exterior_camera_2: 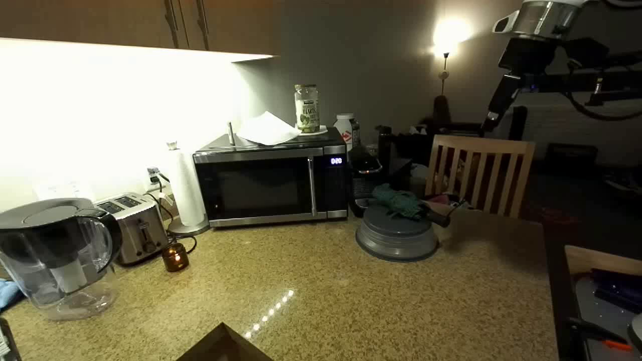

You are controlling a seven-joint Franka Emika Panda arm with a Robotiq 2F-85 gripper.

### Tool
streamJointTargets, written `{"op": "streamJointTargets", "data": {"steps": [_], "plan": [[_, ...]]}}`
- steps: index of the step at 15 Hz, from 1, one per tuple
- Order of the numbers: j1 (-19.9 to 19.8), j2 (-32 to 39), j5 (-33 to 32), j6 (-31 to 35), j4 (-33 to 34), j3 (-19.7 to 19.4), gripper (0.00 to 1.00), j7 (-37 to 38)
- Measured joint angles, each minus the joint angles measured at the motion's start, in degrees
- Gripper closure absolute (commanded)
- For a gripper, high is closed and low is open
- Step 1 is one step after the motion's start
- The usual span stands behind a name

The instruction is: Take the umbrella and put it on the counter

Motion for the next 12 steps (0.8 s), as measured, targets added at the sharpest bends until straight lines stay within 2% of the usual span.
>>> {"op": "streamJointTargets", "data": {"steps": [6,12], "plan": [[-0.1,0.7,0.0,0.0,0.8,0.0,0.00,0.0],[-0.7,7.3,0.0,0.1,5.7,0.0,0.00,0.3]]}}
